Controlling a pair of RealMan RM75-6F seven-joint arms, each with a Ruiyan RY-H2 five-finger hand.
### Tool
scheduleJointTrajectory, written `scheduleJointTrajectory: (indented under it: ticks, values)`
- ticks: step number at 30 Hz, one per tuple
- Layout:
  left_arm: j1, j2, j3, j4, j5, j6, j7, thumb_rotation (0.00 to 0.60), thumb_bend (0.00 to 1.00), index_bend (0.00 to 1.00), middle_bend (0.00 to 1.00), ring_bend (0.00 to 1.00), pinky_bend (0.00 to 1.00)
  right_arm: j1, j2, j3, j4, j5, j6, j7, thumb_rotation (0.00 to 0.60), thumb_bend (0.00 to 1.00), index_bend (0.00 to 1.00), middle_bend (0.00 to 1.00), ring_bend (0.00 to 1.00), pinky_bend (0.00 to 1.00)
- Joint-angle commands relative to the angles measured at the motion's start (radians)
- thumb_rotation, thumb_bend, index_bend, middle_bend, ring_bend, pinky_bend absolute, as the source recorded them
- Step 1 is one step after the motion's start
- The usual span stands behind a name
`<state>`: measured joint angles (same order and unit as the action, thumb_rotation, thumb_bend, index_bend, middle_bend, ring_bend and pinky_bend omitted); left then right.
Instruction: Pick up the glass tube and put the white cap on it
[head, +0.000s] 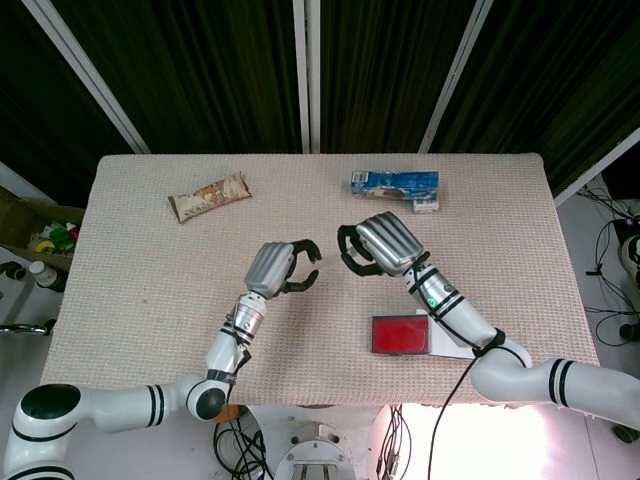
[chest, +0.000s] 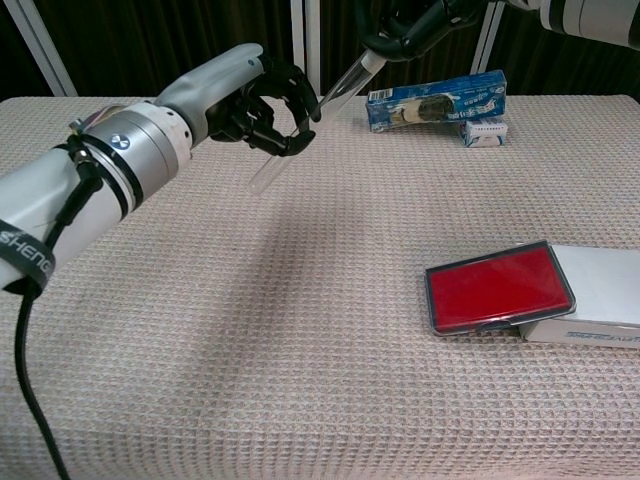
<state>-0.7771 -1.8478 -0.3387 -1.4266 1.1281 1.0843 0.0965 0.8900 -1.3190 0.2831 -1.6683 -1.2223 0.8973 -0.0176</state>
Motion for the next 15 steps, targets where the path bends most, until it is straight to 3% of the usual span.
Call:
scheduleJointTrajectory:
  ticks: [1,5,8,15]
  values:
    - [0.001,0.000,0.005,0.006,0.002,0.002,0.005,0.600,0.52,0.63,0.63,0.78,1.00,-0.003,0.000,0.001,0.001,0.001,0.005,0.004,0.600,0.38,0.58,0.89,1.00,1.00]
    - [-0.001,0.001,0.016,0.018,0.007,0.004,0.030,0.600,0.52,0.63,0.62,0.78,1.00,-0.008,0.000,0.001,0.003,0.001,0.013,0.012,0.600,0.14,0.41,0.88,1.00,1.00]
    - [0.000,0.010,0.027,0.024,0.011,0.004,0.050,0.600,0.52,0.63,0.62,0.78,1.00,-0.016,0.005,0.003,0.002,-0.001,0.024,0.021,0.600,0.04,0.31,0.88,1.00,1.00]
    - [0.007,0.056,0.070,0.068,-0.011,-0.014,0.173,0.600,0.52,0.63,0.62,0.78,1.00,-0.095,0.073,-0.007,-0.024,-0.016,0.102,0.068,0.600,0.02,0.24,0.88,1.00,1.00]
